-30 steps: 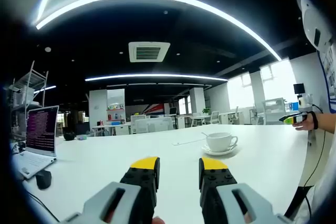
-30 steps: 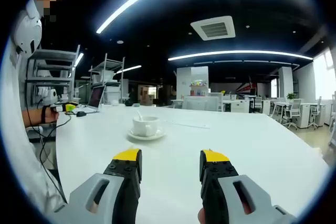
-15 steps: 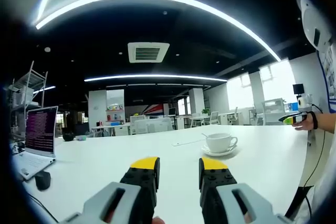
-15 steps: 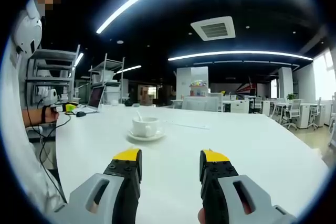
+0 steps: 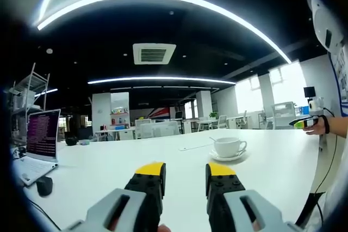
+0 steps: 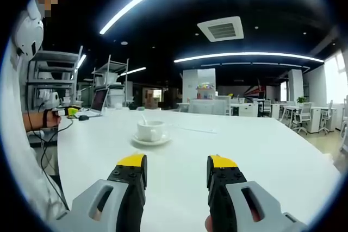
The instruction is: Tidy tabletop coffee trays, cups and spoons，present forward
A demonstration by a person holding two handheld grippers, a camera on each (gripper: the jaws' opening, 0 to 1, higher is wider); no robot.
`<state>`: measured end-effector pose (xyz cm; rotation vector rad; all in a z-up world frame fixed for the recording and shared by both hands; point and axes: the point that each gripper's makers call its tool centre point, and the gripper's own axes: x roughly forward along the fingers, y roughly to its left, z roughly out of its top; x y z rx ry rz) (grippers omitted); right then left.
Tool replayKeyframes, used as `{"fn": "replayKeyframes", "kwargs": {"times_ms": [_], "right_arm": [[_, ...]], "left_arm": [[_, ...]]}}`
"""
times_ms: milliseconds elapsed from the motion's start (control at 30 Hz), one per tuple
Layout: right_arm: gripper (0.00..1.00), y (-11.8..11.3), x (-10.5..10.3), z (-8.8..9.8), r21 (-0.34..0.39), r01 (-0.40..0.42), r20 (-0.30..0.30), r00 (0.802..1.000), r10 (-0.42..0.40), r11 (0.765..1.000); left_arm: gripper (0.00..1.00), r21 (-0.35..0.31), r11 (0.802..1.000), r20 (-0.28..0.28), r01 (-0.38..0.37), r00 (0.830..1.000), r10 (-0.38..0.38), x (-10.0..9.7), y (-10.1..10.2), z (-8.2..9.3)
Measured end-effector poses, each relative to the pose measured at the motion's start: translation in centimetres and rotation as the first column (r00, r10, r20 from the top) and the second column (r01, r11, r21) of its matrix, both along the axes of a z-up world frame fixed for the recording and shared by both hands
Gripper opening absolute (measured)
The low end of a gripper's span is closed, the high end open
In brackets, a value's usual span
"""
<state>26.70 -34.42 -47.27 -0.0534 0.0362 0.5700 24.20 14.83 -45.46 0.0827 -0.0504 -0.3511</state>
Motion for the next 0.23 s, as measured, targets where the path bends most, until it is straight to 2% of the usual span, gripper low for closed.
{"fn": "replayKeyframes", "kwargs": {"times_ms": [233], "right_arm": [[0.44,-0.02,-0.18,-0.02,0.014,-0.002,0.001,1.000,0.002,1.000]], "left_arm": [[0.31,-0.002,1.000,-0.003,0.001,1.000,-0.001,-0.12,0.04,-0.06]]}}
